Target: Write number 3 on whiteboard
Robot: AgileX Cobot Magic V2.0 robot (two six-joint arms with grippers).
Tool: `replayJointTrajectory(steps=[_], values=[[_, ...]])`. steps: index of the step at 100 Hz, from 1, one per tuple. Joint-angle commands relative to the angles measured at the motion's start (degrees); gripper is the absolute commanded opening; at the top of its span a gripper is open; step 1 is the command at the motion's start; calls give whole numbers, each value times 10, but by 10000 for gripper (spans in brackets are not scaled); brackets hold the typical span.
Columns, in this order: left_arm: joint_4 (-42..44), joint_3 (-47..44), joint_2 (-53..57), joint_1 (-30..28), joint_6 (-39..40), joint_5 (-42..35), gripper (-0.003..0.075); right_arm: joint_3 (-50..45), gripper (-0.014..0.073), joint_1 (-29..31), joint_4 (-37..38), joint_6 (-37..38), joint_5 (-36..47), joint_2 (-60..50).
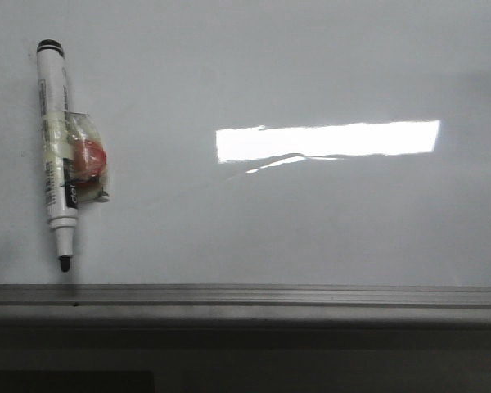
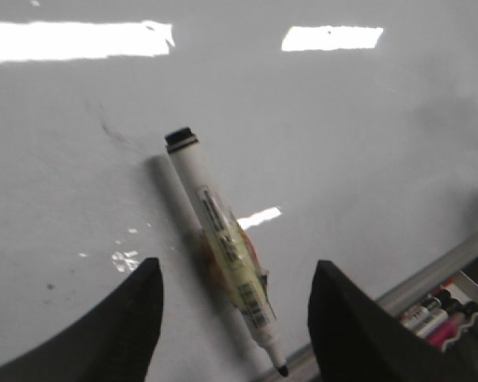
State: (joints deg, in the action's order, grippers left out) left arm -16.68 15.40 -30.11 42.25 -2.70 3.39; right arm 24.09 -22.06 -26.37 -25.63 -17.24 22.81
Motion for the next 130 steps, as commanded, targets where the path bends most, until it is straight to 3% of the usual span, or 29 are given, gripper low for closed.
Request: replayJointTrajectory(steps=[1,23,86,95,112,130], values=[[-26,20,-30,26,4,-41,379,21,150,-13,-3,-9,61,10],[-57,20,-117,66,7,-82,379,21,150,-15,-3,-9,67,20],[-98,20,-254,67,11,-190,375,21,150,-15,-3,-9,77,25],[-98,20,-271,67,11,-180,302,21,150,-15,-3,-9,81,25],[-98,20,-297,67,11,-173,-20,21,150,-15,-3,-9,82,25],[-90,20,-301,67,11,-173,-20,21,150,-15,-3,-9,76,33]])
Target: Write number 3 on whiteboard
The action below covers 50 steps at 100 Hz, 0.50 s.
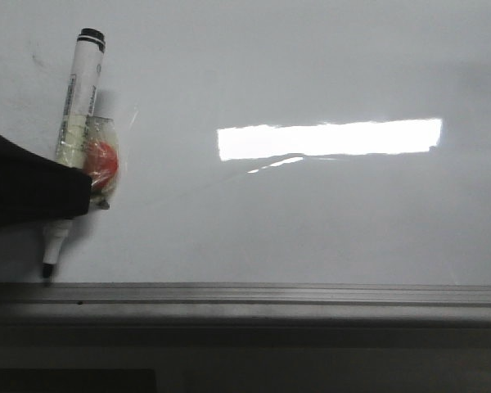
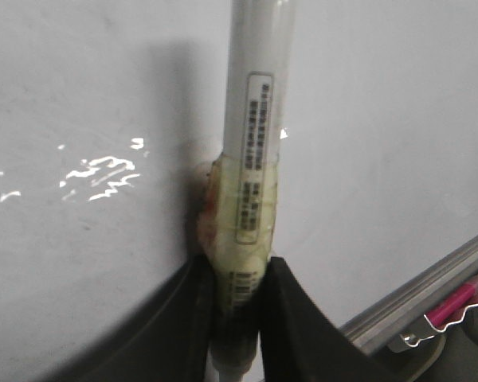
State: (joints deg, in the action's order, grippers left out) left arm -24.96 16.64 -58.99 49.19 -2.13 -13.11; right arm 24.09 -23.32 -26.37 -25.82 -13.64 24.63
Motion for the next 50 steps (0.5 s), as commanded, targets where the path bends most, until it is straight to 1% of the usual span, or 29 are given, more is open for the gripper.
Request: replayJointTrajectory(steps=[1,11,18,23,35,44,50], values=[[-6,8,-12,-2,5,-8,-20,21,150,-2,-3,-7,37,16],[37,10,-3,-2,5,-4,-20,21,150,-2,-3,-7,8,39],[88,17,9,-2,5,9,-20,25,150,-8,-4,-7,-13,57],[141,21,18,-2,5,21,-20,32,150,-16,-4,-7,-27,70],[231,30,29,-2,5,26,-20,63,150,-55,-4,-10,-43,103],[289,37,28,-2,5,21,-20,89,150,-88,-4,-39,-57,131],[344,38,28,-2,5,8,-20,104,157,-114,-4,-53,-68,154]])
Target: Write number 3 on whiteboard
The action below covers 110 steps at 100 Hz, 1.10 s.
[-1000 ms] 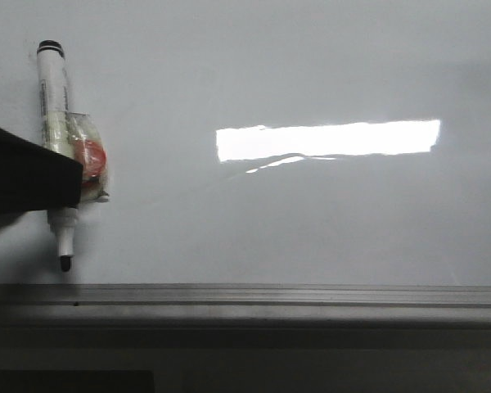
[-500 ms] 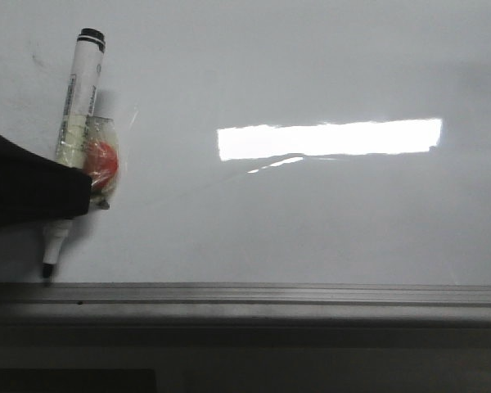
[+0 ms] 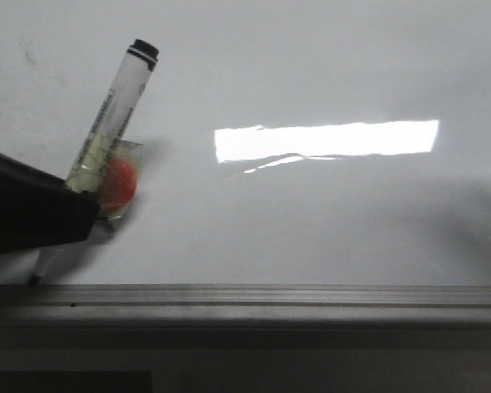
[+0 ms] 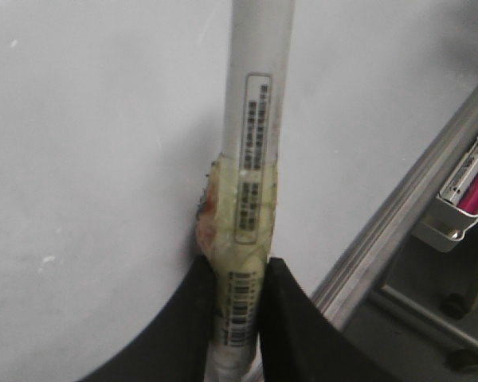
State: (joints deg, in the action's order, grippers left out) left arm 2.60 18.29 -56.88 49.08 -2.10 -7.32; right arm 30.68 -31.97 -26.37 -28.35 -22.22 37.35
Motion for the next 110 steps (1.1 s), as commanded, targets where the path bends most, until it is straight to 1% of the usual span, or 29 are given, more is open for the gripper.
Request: replayJointTrajectory(steps=[1,7,15,20,25,34,46,58,82,87,91,96,99,101,104,105,110], values=[[75,22,7,-1,5,-55,-20,42,161,-31,-4,-30,17,30],[126,22,7,-1,5,-80,-20,56,200,-60,-4,-45,7,52],[174,22,7,-1,5,-115,-20,74,299,-99,-4,-48,7,80],[208,23,7,-1,5,-123,-20,85,348,-128,-4,-48,8,98],[228,23,6,-1,5,-124,-20,97,375,-152,-4,-48,12,120],[233,23,6,-1,5,-124,-20,114,376,-185,-4,-48,35,152],[237,23,6,-1,5,-124,-20,137,376,-210,-4,-48,56,198],[257,23,6,-1,5,-124,-20,162,376,-214,-4,-48,66,235],[258,23,6,-1,5,-124,-20,183,374,-214,-4,-48,71,282],[258,23,6,-1,5,-124,-20,183,351,-214,-4,-48,71,286],[258,23,6,-1,5,-124,-20,183,290,-214,-4,-48,73,287],[256,23,6,-1,5,-124,-20,183,178,-214,-4,-48,75,290],[255,23,6,-1,5,-124,-20,183,80,-214,-4,-48,76,290],[255,23,6,-1,5,-124,-19,183,40,-214,-4,-48,76,291],[255,23,6,-1,5,-124,-15,183,-62,-214,-4,-48,76,291],[255,23,6,-1,5,-124,-12,183,-76,-214,-4,-48,78,291],[255,23,6,-1,5,-124,20,183,-64,-214,-4,-48,80,291]])
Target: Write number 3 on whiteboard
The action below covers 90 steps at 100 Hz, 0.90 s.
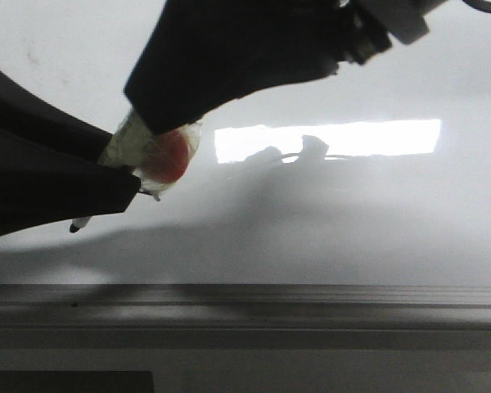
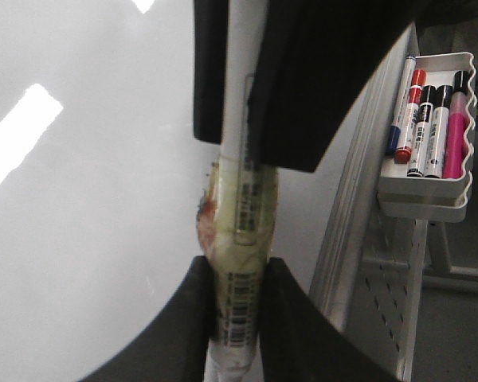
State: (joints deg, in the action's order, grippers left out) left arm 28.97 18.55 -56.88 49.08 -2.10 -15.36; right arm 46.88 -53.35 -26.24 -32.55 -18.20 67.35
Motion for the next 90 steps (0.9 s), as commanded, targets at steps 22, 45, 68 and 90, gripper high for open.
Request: replayJointTrajectory(steps=[22,45,68,90], values=[[-28,20,16,-1,5,-37,362,32,-65,1,-7,-6,30,-9],[-74,20,80,-1,5,103,358,106,-65,35,-7,-6,-35,-9],[-99,20,126,-1,5,115,333,167,-64,118,-7,7,-98,-8],[-100,20,128,-1,5,114,333,194,-64,152,-5,8,-147,15]])
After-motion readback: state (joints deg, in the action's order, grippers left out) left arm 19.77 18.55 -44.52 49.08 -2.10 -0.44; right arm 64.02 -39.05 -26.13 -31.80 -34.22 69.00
